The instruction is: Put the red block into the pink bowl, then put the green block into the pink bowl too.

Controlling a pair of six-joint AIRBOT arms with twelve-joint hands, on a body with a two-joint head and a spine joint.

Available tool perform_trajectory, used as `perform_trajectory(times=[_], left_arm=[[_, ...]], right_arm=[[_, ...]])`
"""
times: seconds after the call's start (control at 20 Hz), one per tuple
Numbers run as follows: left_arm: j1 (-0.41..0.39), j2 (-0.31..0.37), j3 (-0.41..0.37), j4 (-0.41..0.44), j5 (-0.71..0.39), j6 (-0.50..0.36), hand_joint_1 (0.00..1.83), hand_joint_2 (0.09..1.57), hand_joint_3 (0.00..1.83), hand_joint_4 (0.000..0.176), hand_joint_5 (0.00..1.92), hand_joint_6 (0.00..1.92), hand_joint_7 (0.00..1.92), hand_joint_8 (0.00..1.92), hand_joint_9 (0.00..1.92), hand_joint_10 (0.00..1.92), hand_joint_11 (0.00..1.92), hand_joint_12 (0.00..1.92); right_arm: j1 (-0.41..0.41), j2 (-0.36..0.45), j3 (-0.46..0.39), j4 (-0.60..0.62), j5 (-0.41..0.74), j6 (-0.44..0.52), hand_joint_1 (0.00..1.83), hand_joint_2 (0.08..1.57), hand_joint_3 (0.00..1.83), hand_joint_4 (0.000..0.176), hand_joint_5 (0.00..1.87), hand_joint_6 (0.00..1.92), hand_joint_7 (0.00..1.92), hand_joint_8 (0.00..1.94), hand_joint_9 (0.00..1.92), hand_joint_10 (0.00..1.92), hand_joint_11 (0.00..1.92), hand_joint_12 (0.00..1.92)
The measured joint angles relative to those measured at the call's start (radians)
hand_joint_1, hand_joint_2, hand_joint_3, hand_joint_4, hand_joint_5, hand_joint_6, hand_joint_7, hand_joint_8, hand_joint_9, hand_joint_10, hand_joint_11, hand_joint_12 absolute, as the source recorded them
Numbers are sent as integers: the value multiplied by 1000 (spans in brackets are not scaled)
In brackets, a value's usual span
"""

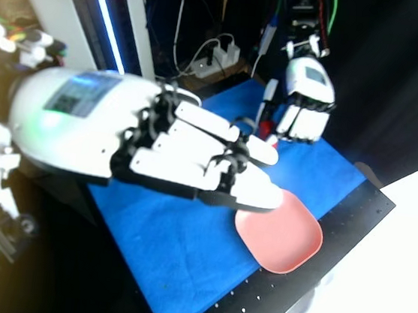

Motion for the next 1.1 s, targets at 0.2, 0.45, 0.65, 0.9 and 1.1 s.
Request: perform_trajectory(times=[0.2, 0.45, 0.65, 0.9, 1.1], left_arm=[[-57, 0, 13, 48, 18, -4, 1285, 1041, 0, 0, 1180, 415, 1167, 886, 1147, 587, 834, 1144], [-145, -2, 61, 87, 55, -5, 1276, 1060, 0, 0, 1226, 301, 1059, 1078, 919, 1158, 720, 1576], [-203, -16, 106, 105, 100, -4, 1278, 1059, 0, 0, 1172, 433, 1086, 1032, 953, 993, 739, 1450], [-267, -53, 154, 130, 160, -5, 1288, 1022, 0, 0, 1130, 561, 1279, 653, 1338, 603, 1069, 1279], [-304, -67, 185, 154, 196, -7, 1291, 1005, 0, 0, 1159, 522, 1357, 488, 1386, 461, 1065, 1272]], right_arm=[[0, 0, 4, 3, -1, 0, 6, 1033, 0, 0, 208, 0, 275, 0, 276, 0, 0, 368], [0, -5, 4, 3, -1, 0, 0, 1049, 1, 0, 196, 0, 323, 9, 240, 2, 0, 420], [-7, -13, 4, 3, -4, 0, 0, 1054, 1, 0, 174, 1, 313, 2, 235, 0, 0, 380], [-25, -32, 4, 3, -3, 0, 0, 1063, 0, 0, 189, 5, 361, 7, 259, 11, 0, 481], [-48, -53, 12, 26, 5, -1, 0, 1089, 3, 0, 198, 3, 354, 5, 274, 7, 0, 658]])
